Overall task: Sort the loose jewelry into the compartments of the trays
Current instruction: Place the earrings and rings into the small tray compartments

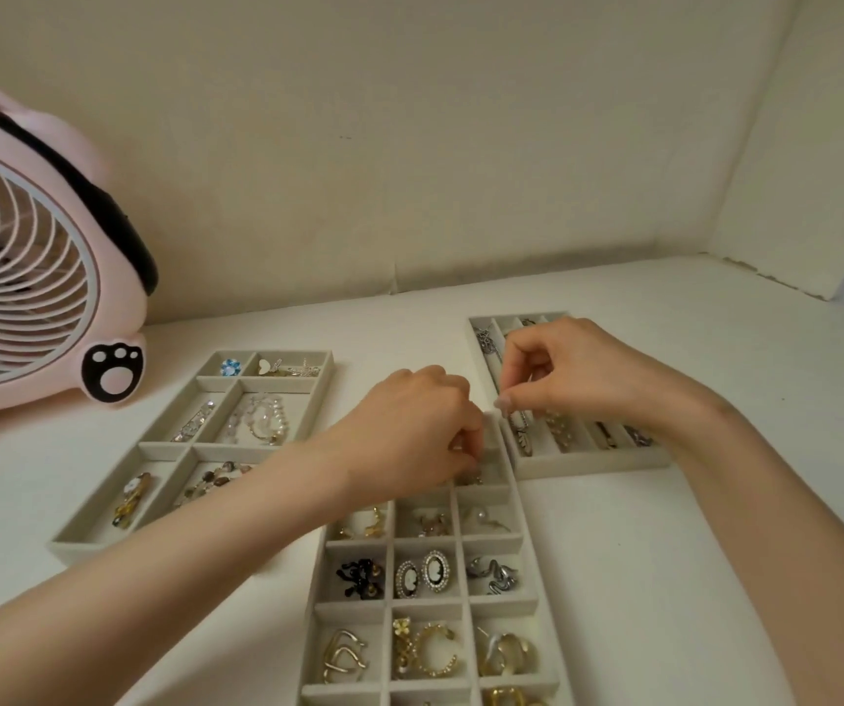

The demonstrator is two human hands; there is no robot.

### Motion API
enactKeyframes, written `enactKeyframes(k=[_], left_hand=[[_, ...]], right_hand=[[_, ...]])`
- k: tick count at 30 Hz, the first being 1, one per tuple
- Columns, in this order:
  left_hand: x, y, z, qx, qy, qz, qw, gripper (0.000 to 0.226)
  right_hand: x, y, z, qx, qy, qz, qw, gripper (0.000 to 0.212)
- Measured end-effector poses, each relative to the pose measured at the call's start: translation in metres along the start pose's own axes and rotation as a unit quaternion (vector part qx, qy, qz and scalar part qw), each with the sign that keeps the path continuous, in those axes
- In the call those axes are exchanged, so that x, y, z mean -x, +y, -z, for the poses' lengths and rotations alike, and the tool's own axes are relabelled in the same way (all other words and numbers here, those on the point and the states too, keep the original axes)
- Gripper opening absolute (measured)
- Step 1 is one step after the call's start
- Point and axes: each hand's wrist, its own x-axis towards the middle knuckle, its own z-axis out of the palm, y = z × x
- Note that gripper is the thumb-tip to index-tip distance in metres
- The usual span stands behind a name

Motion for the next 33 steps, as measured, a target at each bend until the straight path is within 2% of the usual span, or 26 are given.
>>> enactKeyframes(k=[11, 14, 18, 23, 28, 33], left_hand=[[-0.012, 0.015, -0.005, -0.142, -0.046, 0.034, 0.988, 0.022], [-0.013, 0.016, -0.005, -0.121, -0.062, 0.045, 0.99, 0.015], [-0.012, 0.016, -0.004, -0.038, -0.087, 0.061, 0.994, 0.012], [-0.007, 0.009, -0.001, -0.004, -0.076, 0.005, 0.997, 0.016], [-0.003, 0.002, 0.006, -0.02, -0.01, 0.02, 1.0, 0.011], [-0.006, 0.011, 0.001, -0.077, -0.051, 0.035, 0.995, 0.013]], right_hand=[[-0.001, 0.0, -0.003, 0.022, 0.01, 0.017, 1.0, 0.017], [-0.002, -0.001, -0.004, 0.019, 0.002, 0.02, 1.0, 0.019], [-0.002, -0.001, -0.005, 0.018, 0.004, 0.021, 1.0, 0.018], [-0.001, -0.001, -0.005, 0.019, 0.006, 0.023, 1.0, 0.018], [-0.003, 0.002, -0.005, 0.029, 0.016, 0.022, 0.999, 0.017], [-0.003, 0.002, -0.004, 0.035, 0.022, 0.023, 0.999, 0.017]])
